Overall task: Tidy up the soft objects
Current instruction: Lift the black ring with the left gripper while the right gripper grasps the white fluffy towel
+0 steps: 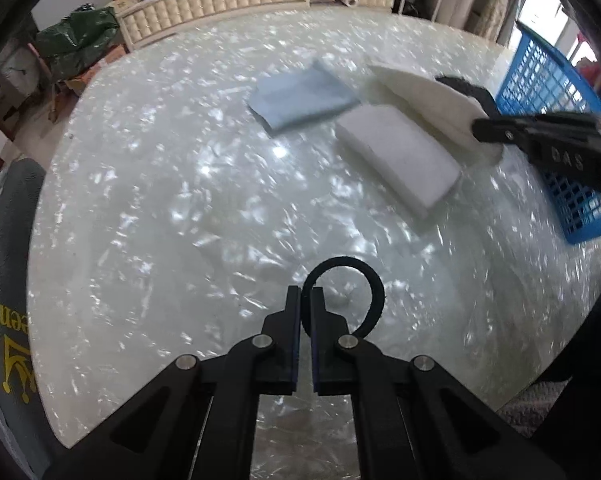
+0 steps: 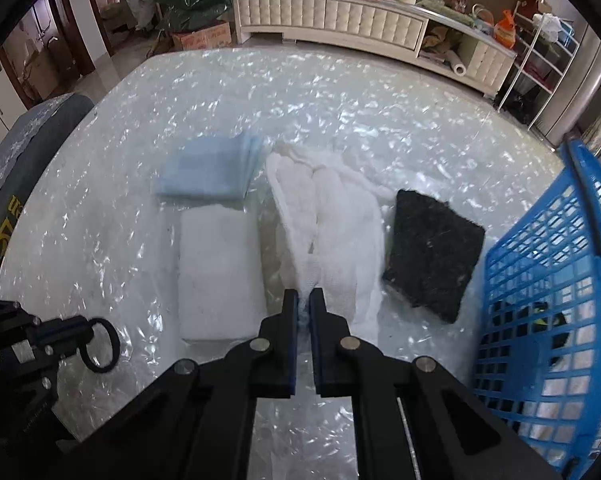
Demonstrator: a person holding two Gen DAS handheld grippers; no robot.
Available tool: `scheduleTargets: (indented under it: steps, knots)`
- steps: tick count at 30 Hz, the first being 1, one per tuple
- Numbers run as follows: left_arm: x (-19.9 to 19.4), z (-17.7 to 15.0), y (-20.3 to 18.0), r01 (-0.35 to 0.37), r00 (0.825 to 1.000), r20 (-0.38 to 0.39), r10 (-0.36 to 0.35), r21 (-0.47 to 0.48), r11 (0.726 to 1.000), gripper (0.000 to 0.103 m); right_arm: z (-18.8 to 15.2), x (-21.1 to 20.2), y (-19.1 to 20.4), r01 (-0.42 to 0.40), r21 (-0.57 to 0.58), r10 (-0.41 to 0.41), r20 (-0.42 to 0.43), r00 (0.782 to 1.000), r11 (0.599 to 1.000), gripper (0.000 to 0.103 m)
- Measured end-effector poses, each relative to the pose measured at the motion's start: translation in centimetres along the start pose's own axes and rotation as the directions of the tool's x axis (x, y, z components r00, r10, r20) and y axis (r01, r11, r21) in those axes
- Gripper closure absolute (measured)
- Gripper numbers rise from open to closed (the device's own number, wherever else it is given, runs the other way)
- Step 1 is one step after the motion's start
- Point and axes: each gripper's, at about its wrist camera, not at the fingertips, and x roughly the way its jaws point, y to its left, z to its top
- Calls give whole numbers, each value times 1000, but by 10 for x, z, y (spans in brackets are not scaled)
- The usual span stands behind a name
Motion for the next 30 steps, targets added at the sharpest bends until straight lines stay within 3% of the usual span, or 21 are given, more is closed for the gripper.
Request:
scheduleTargets:
  steps: [9,21,30]
  knots:
    - [-36,9,-2,-51,993,105,52,-16,999,100,-7,-31,3,37,-12,-36,70,997,999,98]
    - [-86,26,-41,-3,974,227,4,-3,1000,100,-23,-92,-4,40,23,-43,164,986,999,98]
    - [-100,24,-61,-5,967,256,-7,42,999,100,-37,-135,-14,40,43,-49,233,971,998,98]
